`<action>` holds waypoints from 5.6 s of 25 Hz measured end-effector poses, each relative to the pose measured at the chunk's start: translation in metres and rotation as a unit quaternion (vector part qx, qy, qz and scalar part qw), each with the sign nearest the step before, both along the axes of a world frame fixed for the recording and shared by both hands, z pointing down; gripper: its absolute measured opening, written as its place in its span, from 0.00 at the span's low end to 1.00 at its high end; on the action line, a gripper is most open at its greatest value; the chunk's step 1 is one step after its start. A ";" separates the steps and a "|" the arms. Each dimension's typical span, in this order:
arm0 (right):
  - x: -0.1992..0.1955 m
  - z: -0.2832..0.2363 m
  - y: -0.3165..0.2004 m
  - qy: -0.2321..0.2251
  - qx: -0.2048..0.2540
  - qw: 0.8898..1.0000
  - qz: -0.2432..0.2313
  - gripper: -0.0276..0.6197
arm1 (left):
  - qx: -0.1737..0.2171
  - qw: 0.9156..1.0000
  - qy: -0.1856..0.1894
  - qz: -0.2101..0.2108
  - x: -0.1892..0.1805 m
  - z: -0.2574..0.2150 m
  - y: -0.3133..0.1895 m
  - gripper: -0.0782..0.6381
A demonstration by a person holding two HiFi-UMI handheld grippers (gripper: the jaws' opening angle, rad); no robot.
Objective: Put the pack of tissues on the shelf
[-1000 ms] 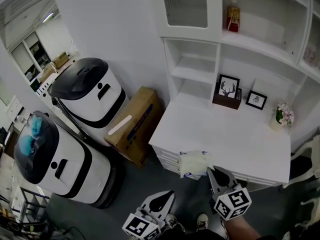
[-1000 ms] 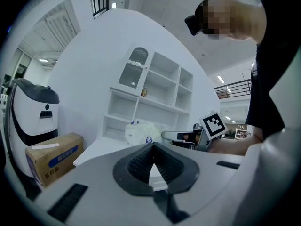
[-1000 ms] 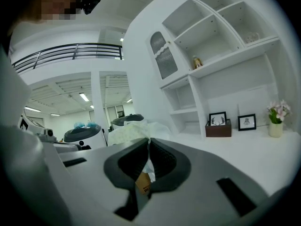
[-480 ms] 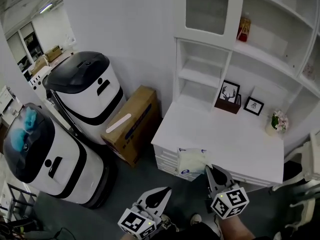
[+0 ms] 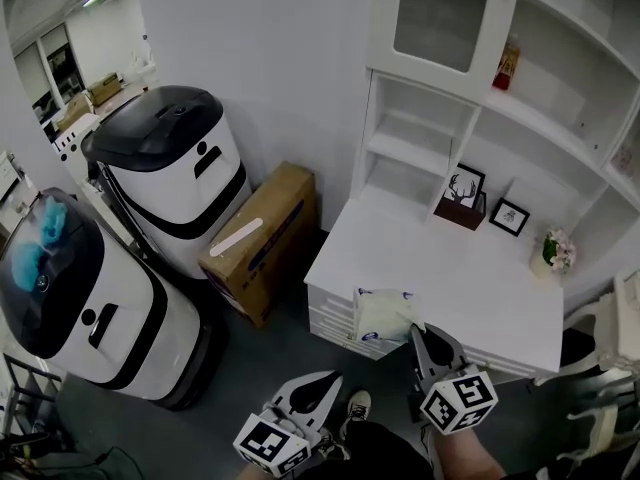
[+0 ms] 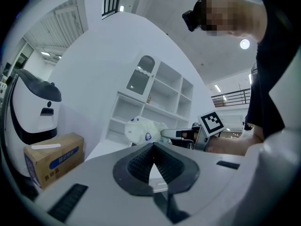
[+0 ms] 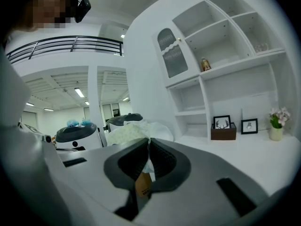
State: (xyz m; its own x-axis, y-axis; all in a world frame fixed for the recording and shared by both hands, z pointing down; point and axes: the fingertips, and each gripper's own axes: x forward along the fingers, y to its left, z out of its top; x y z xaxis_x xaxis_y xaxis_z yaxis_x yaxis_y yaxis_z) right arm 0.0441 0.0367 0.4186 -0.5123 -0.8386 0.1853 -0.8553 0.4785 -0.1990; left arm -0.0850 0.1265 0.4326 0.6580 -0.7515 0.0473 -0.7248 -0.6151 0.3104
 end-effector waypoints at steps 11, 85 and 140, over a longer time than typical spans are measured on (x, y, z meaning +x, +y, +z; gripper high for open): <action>0.004 0.017 -0.050 -0.019 -0.010 1.000 -0.008 0.05 | -0.012 1.000 -0.022 -0.014 -0.001 0.004 -0.045 0.11; -0.074 -0.031 -0.176 -0.003 0.035 0.980 0.196 0.05 | 0.033 0.984 -0.005 0.176 -0.100 -0.039 -0.247 0.11; 0.080 -0.007 -0.467 -0.032 0.013 0.986 0.163 0.05 | 0.005 0.995 -0.039 0.094 0.054 -0.017 -0.435 0.11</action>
State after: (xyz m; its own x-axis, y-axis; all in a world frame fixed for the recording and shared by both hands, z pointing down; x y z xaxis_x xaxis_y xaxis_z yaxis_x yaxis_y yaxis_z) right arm 0.1237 -0.4305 0.4117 -0.2237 -0.9649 0.1373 -0.9510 0.1852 -0.2478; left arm -0.0307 -0.3085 0.4158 0.7818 -0.6159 0.0974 -0.6181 -0.7450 0.2509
